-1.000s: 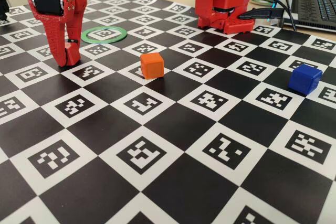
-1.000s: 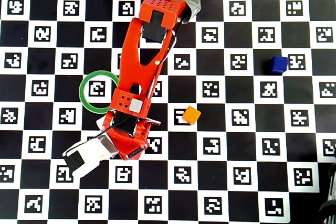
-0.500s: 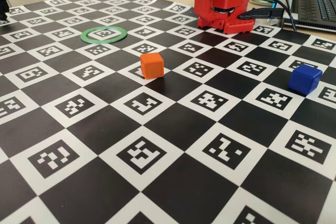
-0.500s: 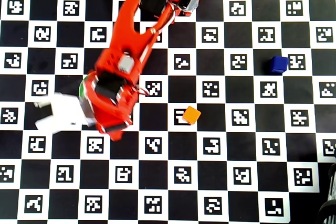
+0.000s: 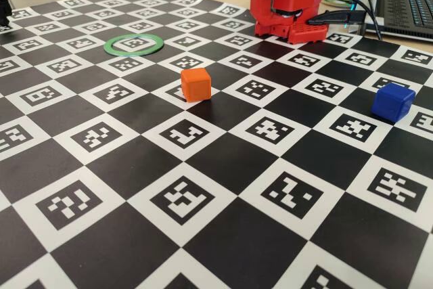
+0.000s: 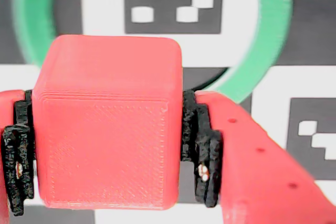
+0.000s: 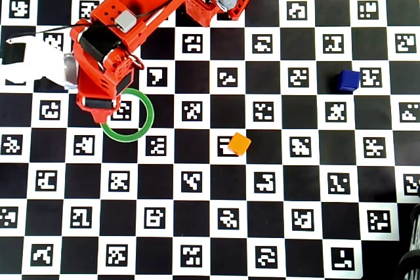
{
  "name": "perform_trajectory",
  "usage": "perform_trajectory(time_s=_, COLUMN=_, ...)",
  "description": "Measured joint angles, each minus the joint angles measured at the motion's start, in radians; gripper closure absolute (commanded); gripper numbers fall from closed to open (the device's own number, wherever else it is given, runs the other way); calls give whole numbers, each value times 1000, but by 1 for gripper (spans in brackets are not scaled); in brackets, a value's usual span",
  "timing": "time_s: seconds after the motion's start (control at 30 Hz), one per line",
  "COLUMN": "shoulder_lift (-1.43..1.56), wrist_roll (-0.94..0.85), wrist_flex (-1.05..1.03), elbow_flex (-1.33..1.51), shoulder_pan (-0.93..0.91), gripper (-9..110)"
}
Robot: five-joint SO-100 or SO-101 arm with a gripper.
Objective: Grab the red cube then put it in the green circle then put the blue cube on top and finally the orange cube on top
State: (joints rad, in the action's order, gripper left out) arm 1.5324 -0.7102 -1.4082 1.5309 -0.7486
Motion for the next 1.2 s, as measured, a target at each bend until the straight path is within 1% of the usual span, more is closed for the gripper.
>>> perform_trajectory(time_s=0.27, shoulder_lift=0, wrist_roll=9, wrist_flex=158, elbow_flex=192, shoulder_pan=6, gripper=100)
perform_trajectory(time_s=0.63, shoulder_lift=0, wrist_roll=11, wrist_flex=364, elbow_flex=364, shoulder_pan=34, gripper=100)
perform_trajectory(time_s=1.2, shoulder_lift=6, wrist_roll=-49, wrist_flex=495, elbow_flex=445, shoulder_pan=60, gripper=100)
